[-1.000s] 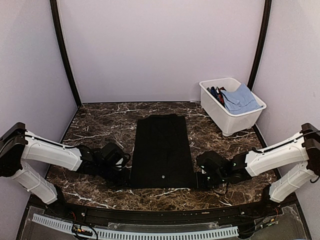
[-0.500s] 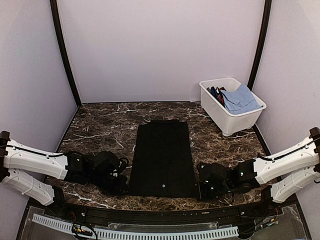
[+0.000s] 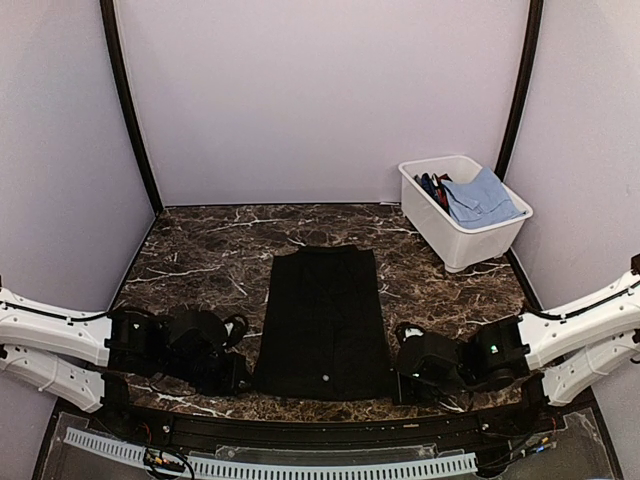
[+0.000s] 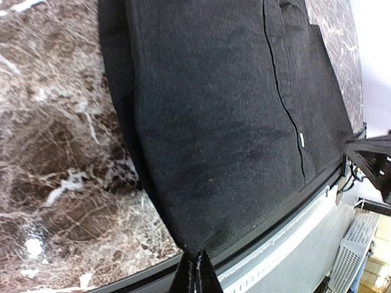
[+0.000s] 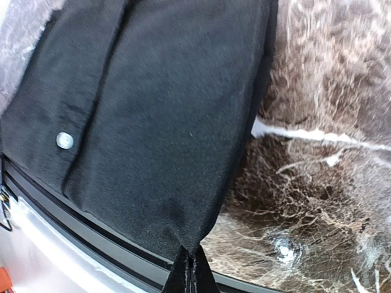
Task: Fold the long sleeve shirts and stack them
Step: Pick up the 2/3-rectangle-folded shirt from the center of the board, then move the 2/3-rectangle-folded shirt to the center of the board.
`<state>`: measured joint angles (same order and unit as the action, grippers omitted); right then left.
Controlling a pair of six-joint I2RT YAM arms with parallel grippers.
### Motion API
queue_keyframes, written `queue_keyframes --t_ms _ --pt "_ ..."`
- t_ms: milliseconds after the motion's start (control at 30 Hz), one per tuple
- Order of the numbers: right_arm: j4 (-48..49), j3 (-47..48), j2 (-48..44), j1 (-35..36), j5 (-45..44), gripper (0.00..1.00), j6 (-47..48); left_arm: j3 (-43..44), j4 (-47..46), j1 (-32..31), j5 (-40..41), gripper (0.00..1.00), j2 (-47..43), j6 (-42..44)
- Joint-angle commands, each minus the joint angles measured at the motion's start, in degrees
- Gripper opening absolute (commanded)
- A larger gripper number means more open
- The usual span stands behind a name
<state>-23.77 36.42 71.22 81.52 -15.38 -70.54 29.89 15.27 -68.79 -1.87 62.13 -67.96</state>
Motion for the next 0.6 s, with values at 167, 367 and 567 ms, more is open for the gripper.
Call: queue_keyframes --t_ms 167,367,567 --pt "-3.4 11.0 -0.6 -4.3 -6.2 0.0 6.7 6.5 1.5 3.9 3.3 0.0 1.7 6.4" --pt "2.7 17.4 4.3 -19.7 1.1 0.0 18.5 16.3 -4.4 19.2 -7.8 0.0 10.5 18.3" --pt "10.3 30.2 21.9 -39.1 11.4 0.0 29.8 33.1 -12.2 34.4 -17.8 0.0 32.3 28.2"
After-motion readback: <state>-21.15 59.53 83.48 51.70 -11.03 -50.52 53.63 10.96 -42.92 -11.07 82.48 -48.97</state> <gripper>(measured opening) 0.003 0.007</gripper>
